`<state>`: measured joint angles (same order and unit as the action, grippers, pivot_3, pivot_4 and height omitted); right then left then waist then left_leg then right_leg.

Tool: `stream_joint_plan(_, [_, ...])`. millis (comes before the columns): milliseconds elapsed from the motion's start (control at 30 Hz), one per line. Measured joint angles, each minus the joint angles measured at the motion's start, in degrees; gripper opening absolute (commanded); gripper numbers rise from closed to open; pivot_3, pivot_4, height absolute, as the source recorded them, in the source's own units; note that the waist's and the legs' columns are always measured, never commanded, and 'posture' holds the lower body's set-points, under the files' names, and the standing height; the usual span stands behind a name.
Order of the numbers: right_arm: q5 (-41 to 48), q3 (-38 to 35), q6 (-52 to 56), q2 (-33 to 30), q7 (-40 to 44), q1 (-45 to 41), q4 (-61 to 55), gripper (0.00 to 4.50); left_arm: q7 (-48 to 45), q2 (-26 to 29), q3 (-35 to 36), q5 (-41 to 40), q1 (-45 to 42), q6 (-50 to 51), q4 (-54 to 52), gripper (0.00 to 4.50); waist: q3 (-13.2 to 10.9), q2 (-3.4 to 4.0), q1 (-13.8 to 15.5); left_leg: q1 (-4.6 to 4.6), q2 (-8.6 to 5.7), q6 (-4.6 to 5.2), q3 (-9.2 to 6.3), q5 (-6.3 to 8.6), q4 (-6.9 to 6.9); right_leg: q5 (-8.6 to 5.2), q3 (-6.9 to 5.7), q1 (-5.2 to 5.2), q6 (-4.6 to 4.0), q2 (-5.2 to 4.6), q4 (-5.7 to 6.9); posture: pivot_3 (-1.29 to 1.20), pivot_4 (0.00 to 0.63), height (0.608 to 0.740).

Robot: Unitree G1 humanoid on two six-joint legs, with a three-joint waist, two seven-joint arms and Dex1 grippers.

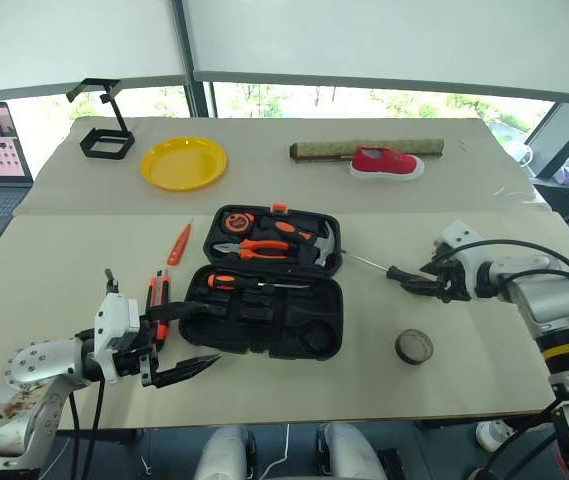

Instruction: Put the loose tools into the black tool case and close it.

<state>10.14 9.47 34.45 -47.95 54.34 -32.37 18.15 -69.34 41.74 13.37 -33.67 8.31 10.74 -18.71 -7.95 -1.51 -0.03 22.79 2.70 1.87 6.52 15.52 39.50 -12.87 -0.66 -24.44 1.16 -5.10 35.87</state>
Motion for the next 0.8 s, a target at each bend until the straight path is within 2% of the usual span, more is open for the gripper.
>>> stream_joint_plan(67, [0.14, -0.79, -0.45, -0.13, 0.39, 0.92, -0.47, 1.05, 0.04, 0.0, 0.04, -0.15, -0.49, -0.01, 0.0, 4.5, 0.0, 0.0, 0.06, 0.01, 0.0, 0.0, -0.01, 0.0, 0.01, 0.0, -0.02, 0.01, 0.0, -0.01, 0.01, 0.0, 0.15, 0.74])
stream_joint_plan(267, [0.97, -5.98, -1.87, -5.7, 2.41, 4.22, -3.72, 1.02, 0.53, -0.12, 2.52, -0.53, 1.45, -0.15, 0.53, 4.5, -0.09, 0.14, 0.08, 0.04, -0.02, 0.01, 0.0, 0.01, 0.03, 0.01, -0.01, -0.04, 0.03, -0.06, 0.0, 0.0, 0.15, 0.74])
stream_joint_plan(400, [3.34, -7.09, -3.74, -7.56, 8.35, 0.46, -11.54, 1.02, 0.77, -1.7, 5.42, -0.6, 3.45, -2.08, 2.17, 4.5, -0.1, 0.16, -1.29, -0.07, 0.14, -0.01, 0.02, 0.01, 0.02, -0.02, 0.04, -0.04, -0.09, 0.14, 0.04, 0.0, 0.15, 0.74])
stream_joint_plan(433, [4.75, -6.55, -2.51, -6.71, 9.68, -1.51, -14.37, 1.02, 0.77, -1.86, 5.94, -0.59, 3.76, -2.53, 2.73, 4.5, -0.1, 0.16, -1.61, -0.11, 0.17, -0.02, 0.01, 0.0, 0.01, 0.0, 0.05, -0.04, -0.16, 0.22, 0.05, 0.0, 0.15, 0.74])
stream_joint_plan(533, [9.98, -1.41, 10.55, 1.45, 9.8, -10.85, -23.39, 1.02, 1.07, -2.87, 8.01, -0.54, 5.18, -3.66, 5.23, 4.5, -0.11, 0.14, -2.5, -0.3, 0.36, -0.1, -0.06, -0.05, -0.02, 0.03, 0.07, -0.01, -0.42, 0.4, 0.21, 0.0, 0.15, 0.74])
stream_joint_plan(600, [11.45, 4.66, 18.15, 6.32, 8.75, -14.35, -28.12, 1.02, 1.06, -3.19, 8.5, -0.32, 6.6, -4.7, 6.48, 4.5, -0.11, 0.14, -2.22, -0.28, 0.51, -0.19, -0.11, -0.08, -0.04, 0.01, -0.02, -0.05, -0.49, 0.43, 0.28, 0.0, 0.15, 0.74])
stream_joint_plan(667, [11.24, 11.41, 23.85, 10.3, 6.66, -16.47, -30.59, 1.02, 1.09, -3.25, 8.92, -0.1, 7.8, -5.12, 7.35, 4.5, -0.11, 0.13, -1.46, -0.08, 0.43, -0.23, -0.12, -0.1, -0.04, 0.02, -0.1, -0.24, -0.5, 0.31, 0.3, 0.0, 0.15, 0.74])
stream_joint_plan(800, [9.93, 18.36, 28.76, 15.17, 2.43, -17.54, -30.86, 1.02, 1.51, -3.24, 9.57, -0.1, 8.48, -5.6, 7.2, 4.5, -0.09, 0.1, -0.14, 0.72, 0.12, -0.11, -0.06, -0.09, 0.27, 0.2, -0.22, -0.83, -0.23, -0.11, 0.33, 0.0, 0.15, 0.74])
